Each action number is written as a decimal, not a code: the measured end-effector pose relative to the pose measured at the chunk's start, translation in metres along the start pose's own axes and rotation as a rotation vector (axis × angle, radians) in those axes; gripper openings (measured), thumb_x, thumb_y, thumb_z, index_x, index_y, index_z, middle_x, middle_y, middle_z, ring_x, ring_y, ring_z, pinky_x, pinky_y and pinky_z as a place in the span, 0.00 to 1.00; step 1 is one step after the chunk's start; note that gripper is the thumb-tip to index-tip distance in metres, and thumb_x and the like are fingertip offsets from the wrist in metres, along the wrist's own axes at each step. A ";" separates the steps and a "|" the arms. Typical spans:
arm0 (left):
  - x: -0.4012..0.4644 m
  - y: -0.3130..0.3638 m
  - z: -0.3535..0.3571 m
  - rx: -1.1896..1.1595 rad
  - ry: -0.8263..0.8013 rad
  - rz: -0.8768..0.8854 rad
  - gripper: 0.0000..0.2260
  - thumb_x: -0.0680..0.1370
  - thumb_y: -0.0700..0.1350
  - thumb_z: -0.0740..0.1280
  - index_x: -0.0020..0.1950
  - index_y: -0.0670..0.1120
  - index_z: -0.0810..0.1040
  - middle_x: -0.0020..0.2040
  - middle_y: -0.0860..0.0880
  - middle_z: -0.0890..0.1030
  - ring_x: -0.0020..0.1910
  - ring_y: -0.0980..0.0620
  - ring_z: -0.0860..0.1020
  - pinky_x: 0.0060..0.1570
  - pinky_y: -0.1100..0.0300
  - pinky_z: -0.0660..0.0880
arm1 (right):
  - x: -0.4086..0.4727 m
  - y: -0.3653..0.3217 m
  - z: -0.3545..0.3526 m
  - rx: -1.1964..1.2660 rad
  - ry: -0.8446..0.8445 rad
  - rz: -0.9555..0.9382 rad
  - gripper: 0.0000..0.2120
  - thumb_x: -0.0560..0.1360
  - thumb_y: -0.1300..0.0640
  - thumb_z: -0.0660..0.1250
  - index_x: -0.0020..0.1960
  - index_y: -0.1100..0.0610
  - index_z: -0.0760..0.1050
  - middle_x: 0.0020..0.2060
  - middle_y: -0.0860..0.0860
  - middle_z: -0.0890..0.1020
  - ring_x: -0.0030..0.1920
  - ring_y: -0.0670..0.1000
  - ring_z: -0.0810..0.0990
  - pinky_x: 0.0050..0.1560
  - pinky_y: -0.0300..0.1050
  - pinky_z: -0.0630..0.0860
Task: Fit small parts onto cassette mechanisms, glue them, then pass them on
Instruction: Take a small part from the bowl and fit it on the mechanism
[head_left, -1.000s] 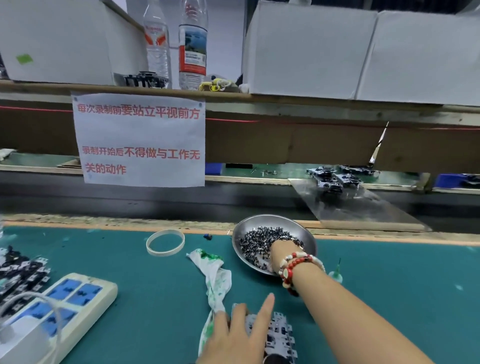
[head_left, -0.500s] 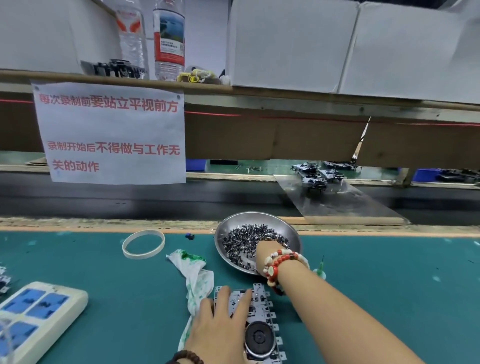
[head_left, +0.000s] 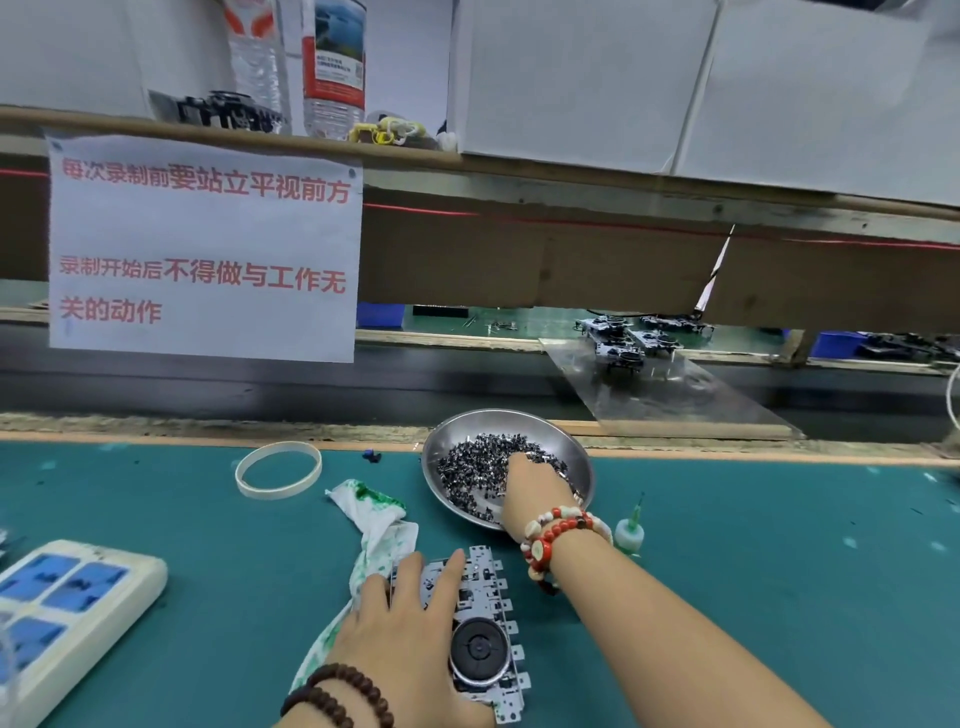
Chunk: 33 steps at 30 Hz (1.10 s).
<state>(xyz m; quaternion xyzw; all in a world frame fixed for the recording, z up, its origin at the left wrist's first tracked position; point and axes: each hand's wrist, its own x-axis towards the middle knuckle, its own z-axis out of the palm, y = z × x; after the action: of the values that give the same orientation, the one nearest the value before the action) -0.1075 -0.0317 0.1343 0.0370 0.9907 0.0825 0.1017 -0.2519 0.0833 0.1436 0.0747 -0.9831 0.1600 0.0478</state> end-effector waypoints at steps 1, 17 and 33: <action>-0.001 -0.002 -0.002 0.003 -0.023 0.005 0.50 0.66 0.69 0.65 0.73 0.58 0.34 0.73 0.52 0.45 0.69 0.46 0.54 0.69 0.54 0.59 | -0.003 -0.003 -0.002 0.072 0.033 0.004 0.07 0.78 0.57 0.60 0.55 0.57 0.71 0.54 0.55 0.78 0.52 0.55 0.78 0.46 0.41 0.69; 0.030 -0.017 -0.002 -0.430 0.462 -0.040 0.11 0.80 0.54 0.56 0.62 0.60 0.69 0.57 0.61 0.72 0.61 0.56 0.63 0.60 0.59 0.60 | -0.083 -0.002 -0.011 0.666 0.006 -0.031 0.09 0.75 0.61 0.65 0.41 0.48 0.75 0.35 0.44 0.79 0.35 0.42 0.78 0.42 0.41 0.80; 0.038 -0.022 0.007 -0.517 0.499 0.175 0.07 0.78 0.55 0.59 0.53 0.60 0.73 0.47 0.62 0.73 0.52 0.62 0.69 0.60 0.56 0.65 | -0.091 0.009 0.010 0.858 -0.038 -0.035 0.08 0.74 0.62 0.66 0.39 0.52 0.76 0.31 0.44 0.79 0.33 0.41 0.75 0.39 0.39 0.73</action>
<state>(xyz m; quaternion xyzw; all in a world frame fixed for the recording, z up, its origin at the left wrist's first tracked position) -0.1447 -0.0485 0.1166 0.0734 0.9246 0.3449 -0.1443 -0.1642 0.1009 0.1202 0.1074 -0.8268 0.5521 -0.0030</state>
